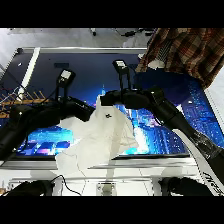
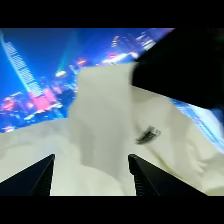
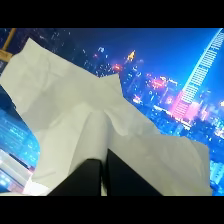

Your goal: Fold the clothes and pants, and hang the long-sleeved shirts on hangers.

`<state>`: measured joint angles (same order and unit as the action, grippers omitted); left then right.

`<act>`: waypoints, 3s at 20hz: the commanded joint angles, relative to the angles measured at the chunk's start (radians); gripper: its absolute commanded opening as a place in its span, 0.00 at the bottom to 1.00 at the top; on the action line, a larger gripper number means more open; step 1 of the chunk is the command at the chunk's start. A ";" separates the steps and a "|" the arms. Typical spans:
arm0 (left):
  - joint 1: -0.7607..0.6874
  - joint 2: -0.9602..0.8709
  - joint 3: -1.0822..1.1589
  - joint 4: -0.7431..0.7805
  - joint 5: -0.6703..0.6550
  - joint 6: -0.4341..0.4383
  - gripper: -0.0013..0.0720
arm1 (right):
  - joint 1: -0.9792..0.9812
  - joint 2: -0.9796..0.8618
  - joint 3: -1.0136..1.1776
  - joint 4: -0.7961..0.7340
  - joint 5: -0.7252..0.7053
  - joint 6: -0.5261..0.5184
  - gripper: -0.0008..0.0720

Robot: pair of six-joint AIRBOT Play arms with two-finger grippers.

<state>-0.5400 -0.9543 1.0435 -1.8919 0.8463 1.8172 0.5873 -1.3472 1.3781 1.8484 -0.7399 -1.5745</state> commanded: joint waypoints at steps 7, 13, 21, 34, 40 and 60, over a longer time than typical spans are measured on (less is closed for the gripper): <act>-0.132 -0.149 -0.075 0.071 -0.286 0.004 0.80 | -0.001 0.001 0.001 0.061 0.011 0.029 0.07; -0.080 -0.208 -0.074 0.142 -0.313 0.002 0.06 | -0.002 0.014 0.002 0.007 -0.101 -0.082 0.09; 0.148 0.021 -0.074 0.143 -0.082 0.009 0.05 | -0.143 0.166 -0.037 -0.200 -0.491 -0.153 0.86; 0.138 0.021 -0.085 0.137 -0.034 0.007 0.05 | -0.021 0.166 -0.558 0.145 -0.159 -0.507 0.87; 0.138 0.021 -0.085 0.137 -0.034 0.007 0.05 | 0.006 0.091 -0.558 0.143 0.096 -0.467 0.51; 0.092 0.256 0.450 0.157 -0.040 0.038 0.05 | -0.205 0.418 0.539 -0.034 -0.301 -0.393 0.07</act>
<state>-0.4068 -0.7021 1.4250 -1.7447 0.7643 1.8511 0.3866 -0.9352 1.8072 1.8137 -0.9821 -1.9804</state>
